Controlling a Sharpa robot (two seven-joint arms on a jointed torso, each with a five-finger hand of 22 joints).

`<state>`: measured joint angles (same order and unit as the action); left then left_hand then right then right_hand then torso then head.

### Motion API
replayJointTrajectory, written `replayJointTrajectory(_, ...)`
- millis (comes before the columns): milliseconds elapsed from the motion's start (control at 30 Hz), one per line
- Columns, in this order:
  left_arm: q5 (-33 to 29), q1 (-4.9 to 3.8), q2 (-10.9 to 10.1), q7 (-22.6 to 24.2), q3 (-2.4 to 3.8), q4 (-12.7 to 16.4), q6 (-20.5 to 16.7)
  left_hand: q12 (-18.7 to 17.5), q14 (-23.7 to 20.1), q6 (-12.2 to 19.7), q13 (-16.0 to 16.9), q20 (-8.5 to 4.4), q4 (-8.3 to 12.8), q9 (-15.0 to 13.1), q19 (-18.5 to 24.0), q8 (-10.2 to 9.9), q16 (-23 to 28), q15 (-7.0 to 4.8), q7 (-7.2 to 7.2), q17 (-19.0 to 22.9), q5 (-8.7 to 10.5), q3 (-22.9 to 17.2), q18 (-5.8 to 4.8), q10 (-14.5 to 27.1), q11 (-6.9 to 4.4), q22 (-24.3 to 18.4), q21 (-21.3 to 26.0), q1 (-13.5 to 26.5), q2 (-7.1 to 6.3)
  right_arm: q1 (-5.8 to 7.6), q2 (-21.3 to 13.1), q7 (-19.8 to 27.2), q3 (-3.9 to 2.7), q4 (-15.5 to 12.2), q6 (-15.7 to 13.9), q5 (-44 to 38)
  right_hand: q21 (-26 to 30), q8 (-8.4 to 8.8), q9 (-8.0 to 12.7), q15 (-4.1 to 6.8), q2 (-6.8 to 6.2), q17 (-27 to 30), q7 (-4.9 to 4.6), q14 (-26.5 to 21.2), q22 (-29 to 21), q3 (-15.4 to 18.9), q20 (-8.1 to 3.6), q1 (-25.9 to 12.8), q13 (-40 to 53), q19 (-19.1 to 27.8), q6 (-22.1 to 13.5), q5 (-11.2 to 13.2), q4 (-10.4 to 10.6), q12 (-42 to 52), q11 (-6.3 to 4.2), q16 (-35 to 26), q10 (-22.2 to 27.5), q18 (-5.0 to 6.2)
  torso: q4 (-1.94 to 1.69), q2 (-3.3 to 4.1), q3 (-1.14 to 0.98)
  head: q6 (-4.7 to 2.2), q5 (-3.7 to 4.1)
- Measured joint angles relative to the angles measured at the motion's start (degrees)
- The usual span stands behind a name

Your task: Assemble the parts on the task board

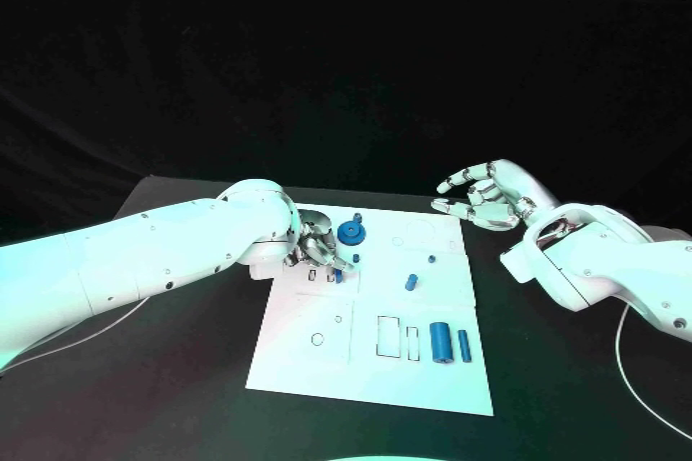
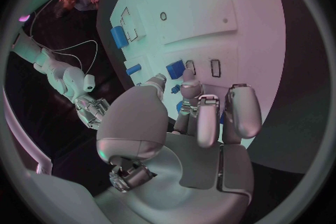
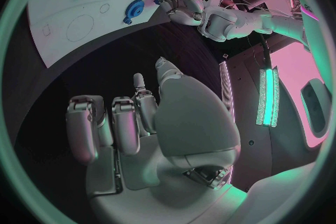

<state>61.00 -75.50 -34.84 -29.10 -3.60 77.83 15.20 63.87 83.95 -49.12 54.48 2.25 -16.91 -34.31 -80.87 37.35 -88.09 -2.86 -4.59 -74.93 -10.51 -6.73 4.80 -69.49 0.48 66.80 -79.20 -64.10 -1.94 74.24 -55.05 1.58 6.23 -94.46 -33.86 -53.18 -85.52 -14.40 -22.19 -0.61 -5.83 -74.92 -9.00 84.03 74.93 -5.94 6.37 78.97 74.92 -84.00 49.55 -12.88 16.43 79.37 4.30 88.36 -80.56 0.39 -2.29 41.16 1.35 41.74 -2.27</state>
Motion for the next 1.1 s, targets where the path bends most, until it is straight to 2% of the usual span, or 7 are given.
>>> replayJointTrajectory(433, 0.0, 0.00, 0.2, 0.0, -0.01, 0.1, 1.0, 0.0, 0.0, 0.7, -0.2, 0.00, 0.3, -1.6, 0.0, 0.3, 0.0, 0.00, 0.10, 0.0, -0.33, -3.7, 0.00, 0.1, -0.07, 0.7, -0.3, -4.9, 0.23, -0.01, 0.1, -0.5, 0.02, 0.2, 0.0, -0.2, 0.0, -0.22, 0.0, 0.17, 0.00, 0.0, 0.00, -0.2, 0.0, 0.0, 0.00, 0.0, 0.0, 0.0, 0.0, -0.3, 0.0, 0.0, 0.00, 0.0, 0.0, 0.01, 0.03, 0.08, -0.03, 0.16, 0.14)
replayJointTrajectory(633, -0.2, -0.04, 0.3, 0.0, 0.06, 0.1, 1.2, 0.0, 0.0, 1.1, -0.3, 0.00, 0.5, -2.4, 0.0, 0.3, 0.0, -0.42, 0.31, 0.0, -0.32, -9.0, 0.01, 0.4, -0.43, 1.0, -0.6, -8.3, -0.60, -0.02, 0.2, -0.7, 0.03, 0.2, 0.0, -0.2, 0.0, -0.22, 0.0, 0.22, 0.00, 0.0, 0.00, -0.2, 0.0, -0.2, 0.00, 0.0, 0.0, 0.0, 0.0, -0.4, -0.2, 0.0, 0.00, 0.0, 0.0, 0.01, 0.01, 0.10, -0.06, 0.33, 0.19)
replayJointTrajectory(833, -0.5, -0.10, 0.3, 0.0, 0.02, 0.1, 1.3, -0.3, 0.0, 1.8, -0.8, -0.21, -0.8, -2.5, -0.2, 0.3, 0.0, -0.42, 0.04, 0.0, -0.17, -21.8, 0.00, 0.6, -0.57, 1.8, -1.1, -11.5, -4.66, -0.05, 0.3, -0.8, 0.04, 0.3, 0.0, -0.2, 0.0, -0.22, 0.0, 0.21, -0.22, 0.0, 0.00, -0.2, 0.0, -0.2, 0.00, 0.2, 0.0, 0.0, 0.0, -0.8, -0.2, 0.0, 0.00, -0.2, 0.0, 0.00, -0.02, 0.12, -0.07, 0.38, 0.23)
replayJointTrajectory(867, -0.7, -0.08, 0.3, 0.0, -0.01, 0.1, 1.3, -0.3, 0.0, 1.8, -0.8, -0.21, 0.0, -2.5, -0.2, 0.5, 0.0, -0.42, 0.04, 0.0, -0.23, -24.1, 0.00, 0.6, -0.57, 1.9, -1.1, -11.7, -5.09, -0.06, 0.3, -0.8, 0.04, 0.3, 0.0, -0.2, 0.0, -0.22, 0.0, 0.21, -0.22, 0.0, 0.00, -0.2, 0.0, -0.2, 0.00, 0.2, 0.0, 0.0, 0.0, -0.8, -0.2, 0.0, 0.00, -0.2, 0.0, 0.00, -0.03, 0.12, -0.07, 0.38, 0.23)
replayJointTrajectory(967, -1.4, -0.06, 0.2, 0.0, -0.01, 0.2, 1.2, -0.3, 0.0, 2.0, -0.9, -0.21, -1.0, -2.5, -0.2, 2.2, 0.0, -0.42, 0.23, 0.0, -0.80, -28.1, 0.00, 0.6, -0.57, 2.2, -1.2, -10.7, -7.32, -0.07, 0.3, -0.8, 0.04, 0.3, 0.0, -0.2, 0.0, -0.45, 0.0, 0.43, -0.22, 0.0, 0.00, 0.0, 0.0, -0.3, 0.00, 0.2, 0.0, 0.0, 0.0, -1.1, -0.3, 0.0, 0.00, -0.2, 0.0, 0.01, -0.04, 0.12, -0.07, 0.40, 0.23)
replayJointTrajectory(1033, -1.9, -0.06, 0.1, 0.0, -0.01, 0.2, 1.0, -0.3, 0.0, 2.0, -0.9, -0.21, 0.2, -2.5, -0.2, 3.1, 0.0, -0.42, 0.20, 0.0, -0.82, -31.8, 0.00, 0.1, -0.43, 2.4, -1.3, -8.6, -8.55, -0.08, 0.3, -0.9, 0.04, 0.3, -0.1, -0.3, 0.0, -0.45, 0.0, 0.43, -0.22, 0.0, 0.00, 0.0, 0.0, -0.3, 0.00, 0.2, 0.0, 0.0, 0.0, -1.1, -0.3, 0.0, 0.00, -0.2, 0.0, 0.01, -0.04, 0.12, -0.07, 0.38, 0.23)
replayJointTrajectory(1100, -2.6, -0.06, -0.2, 0.0, -0.01, 0.4, 0.8, -0.3, 0.0, 2.4, -0.8, -0.21, 0.1, -6.7, -0.2, 3.2, 0.0, -0.42, 0.20, 0.0, -0.83, -32.0, 0.01, -0.2, -0.50, 2.4, -1.3, -7.6, -8.68, -0.09, 0.3, -0.9, 0.04, 0.4, -0.1, -0.3, 0.0, -0.45, 0.0, 0.43, -0.22, 0.0, 0.00, 0.0, 0.0, -0.3, 0.00, 0.2, 0.0, 0.0, 0.0, -1.1, -0.3, 0.0, 0.00, -0.2, 0.0, 0.00, -0.04, 0.12, -0.08, 0.33, 0.20)
